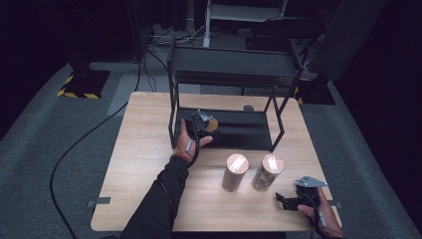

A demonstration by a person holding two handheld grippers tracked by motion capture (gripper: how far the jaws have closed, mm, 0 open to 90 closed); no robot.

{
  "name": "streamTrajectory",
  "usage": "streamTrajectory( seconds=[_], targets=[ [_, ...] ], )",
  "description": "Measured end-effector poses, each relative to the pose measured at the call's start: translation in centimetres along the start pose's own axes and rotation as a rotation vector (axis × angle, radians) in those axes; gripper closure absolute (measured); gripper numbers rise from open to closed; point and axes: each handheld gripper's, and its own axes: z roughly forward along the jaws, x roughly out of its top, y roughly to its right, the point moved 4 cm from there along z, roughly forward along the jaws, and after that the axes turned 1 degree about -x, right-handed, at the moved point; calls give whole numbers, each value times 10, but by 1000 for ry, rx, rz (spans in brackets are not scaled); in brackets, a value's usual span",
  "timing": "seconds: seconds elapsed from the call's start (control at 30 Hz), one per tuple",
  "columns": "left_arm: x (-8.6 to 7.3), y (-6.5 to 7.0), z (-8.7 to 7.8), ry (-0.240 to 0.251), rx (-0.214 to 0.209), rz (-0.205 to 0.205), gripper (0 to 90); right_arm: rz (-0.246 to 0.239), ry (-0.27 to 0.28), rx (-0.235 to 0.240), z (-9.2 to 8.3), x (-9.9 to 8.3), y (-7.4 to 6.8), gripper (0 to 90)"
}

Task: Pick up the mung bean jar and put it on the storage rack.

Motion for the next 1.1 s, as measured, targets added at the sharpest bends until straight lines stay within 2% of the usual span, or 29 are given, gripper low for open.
streamTrajectory(
  seconds=[0.07,0.23,0.37,0.53,0.9,0.93,1.1],
  targets=[
    [1,0,-4,10,-11,3,26,0,0,0,0,0,0,0],
    [1,4,-12,28,-3,35,22,0,0,0,0,0,0,0],
    [0,5,-18,36,8,46,20,0,0,0,0,0,0,0],
    [-5,6,-25,37,6,93,20,0,0,0,0,0,0,0],
    [-17,10,-43,59,3,162,20,0,0,0,0,0,0,0],
    [-17,11,-45,57,11,180,20,0,0,0,0,0,0,0],
    [-21,13,-52,59,0,207,20,0,0,0,0,0,0,0]
  ],
)
